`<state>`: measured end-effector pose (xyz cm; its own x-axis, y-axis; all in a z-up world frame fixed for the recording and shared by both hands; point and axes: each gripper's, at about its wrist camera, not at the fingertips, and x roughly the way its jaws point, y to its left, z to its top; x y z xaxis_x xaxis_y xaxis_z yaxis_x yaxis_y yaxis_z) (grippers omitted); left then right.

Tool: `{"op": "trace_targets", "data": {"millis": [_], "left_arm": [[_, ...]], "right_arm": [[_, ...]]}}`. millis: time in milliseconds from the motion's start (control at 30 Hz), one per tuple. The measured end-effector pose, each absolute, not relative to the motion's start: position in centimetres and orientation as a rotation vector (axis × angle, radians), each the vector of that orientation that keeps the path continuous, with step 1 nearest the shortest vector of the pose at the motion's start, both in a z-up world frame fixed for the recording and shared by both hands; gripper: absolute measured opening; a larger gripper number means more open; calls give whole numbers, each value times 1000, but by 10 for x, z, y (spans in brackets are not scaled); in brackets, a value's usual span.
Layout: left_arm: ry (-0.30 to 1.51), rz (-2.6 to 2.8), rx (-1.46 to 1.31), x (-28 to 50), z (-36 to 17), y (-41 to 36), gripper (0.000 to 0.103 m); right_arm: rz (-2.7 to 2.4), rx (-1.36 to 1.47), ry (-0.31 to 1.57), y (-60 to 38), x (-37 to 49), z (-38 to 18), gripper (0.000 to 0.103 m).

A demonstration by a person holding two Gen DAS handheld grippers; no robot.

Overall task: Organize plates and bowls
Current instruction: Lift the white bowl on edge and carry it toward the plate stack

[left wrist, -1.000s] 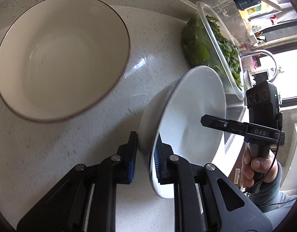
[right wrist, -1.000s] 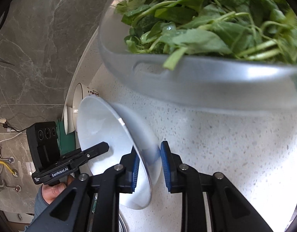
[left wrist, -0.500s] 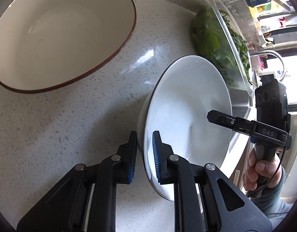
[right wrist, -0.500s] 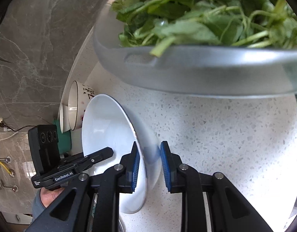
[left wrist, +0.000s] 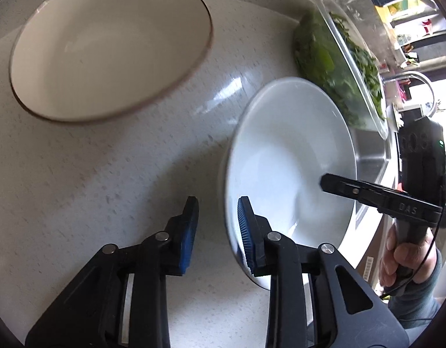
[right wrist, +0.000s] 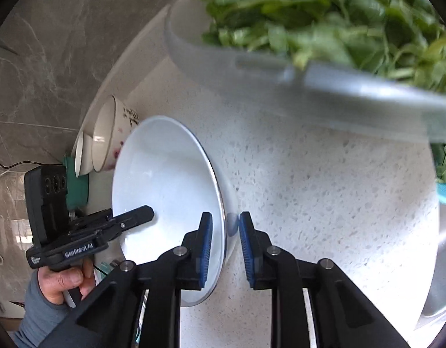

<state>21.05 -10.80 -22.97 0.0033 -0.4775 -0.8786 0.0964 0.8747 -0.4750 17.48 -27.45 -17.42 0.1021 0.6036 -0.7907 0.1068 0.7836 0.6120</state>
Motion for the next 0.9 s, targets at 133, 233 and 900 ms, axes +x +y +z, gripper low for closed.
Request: {"op": "trace_targets", "data": {"millis": [133,233,900], "left_arm": [[1488,-464,-350,209,-233,-106,23],[1490,-479,-322,211,-232,-109,12],[1525,-496,-306,180,-184,-126,12]], "right_arm": [[402,646,1434,-277,175,-181,18],[412,614,1435,-268,177,-179,19],[417,620,1442,-284,145,-141,19]]}}
